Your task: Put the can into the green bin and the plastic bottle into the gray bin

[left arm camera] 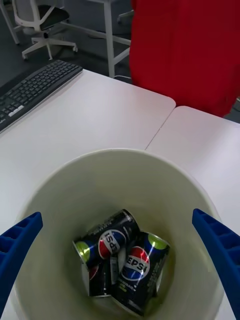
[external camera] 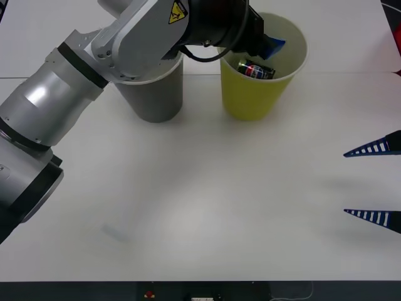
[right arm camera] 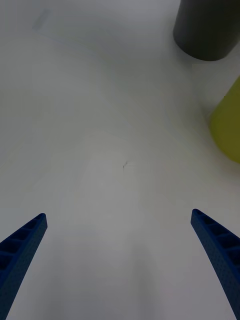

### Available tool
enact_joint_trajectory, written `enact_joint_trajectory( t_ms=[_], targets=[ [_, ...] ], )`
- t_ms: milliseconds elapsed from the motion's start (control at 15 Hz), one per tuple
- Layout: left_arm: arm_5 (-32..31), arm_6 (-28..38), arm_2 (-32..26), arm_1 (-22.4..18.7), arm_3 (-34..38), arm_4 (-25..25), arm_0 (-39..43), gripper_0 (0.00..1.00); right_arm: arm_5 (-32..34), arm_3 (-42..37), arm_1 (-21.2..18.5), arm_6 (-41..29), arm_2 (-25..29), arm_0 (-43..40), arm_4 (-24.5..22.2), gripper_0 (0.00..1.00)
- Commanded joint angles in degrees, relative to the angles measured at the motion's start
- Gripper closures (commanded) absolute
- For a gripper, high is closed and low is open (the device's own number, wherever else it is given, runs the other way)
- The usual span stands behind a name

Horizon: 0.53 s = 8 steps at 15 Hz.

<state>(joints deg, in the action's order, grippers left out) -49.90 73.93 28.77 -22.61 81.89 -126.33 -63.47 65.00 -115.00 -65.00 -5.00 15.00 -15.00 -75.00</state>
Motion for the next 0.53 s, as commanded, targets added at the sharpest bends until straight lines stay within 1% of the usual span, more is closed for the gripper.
enact_joint_trajectory(
  t_ms=[67,133,267,333,467,533],
  targets=[
    [-1.1,-7.5,-4.0,-4.8,7.0,7.7,6.4,0.0,0.0,0.0,0.0,0.0,0.0,0.0,0.0,0.0],
    [-3.0,-8.2,-5.9,-5.9,9.4,9.4,8.4,0.0,0.0,0.0,0.0,0.0,0.0,0.0,0.0,0.0],
    [-8.5,-9.5,-11.3,-7.5,15.6,11.5,13.0,0.0,0.0,0.0,0.0,0.0,0.0,0.0,0.0,0.0],
    [-10.1,-9.9,-13.2,-8.2,18.1,12.4,15.0,0.0,0.0,0.0,0.0,0.0,0.0,0.0,0.0,0.0],
    [-11.7,-11.1,-16.4,-10.9,23.7,14.6,20.1,0.0,0.0,0.0,0.0,0.0,0.0,0.0,0.0,0.0],
    [-11.7,-12.3,-17.3,-12.0,25.1,16.3,22.3,0.0,0.0,0.0,0.0,0.0,0.0,0.0,0.0,0.0]
  ],
)
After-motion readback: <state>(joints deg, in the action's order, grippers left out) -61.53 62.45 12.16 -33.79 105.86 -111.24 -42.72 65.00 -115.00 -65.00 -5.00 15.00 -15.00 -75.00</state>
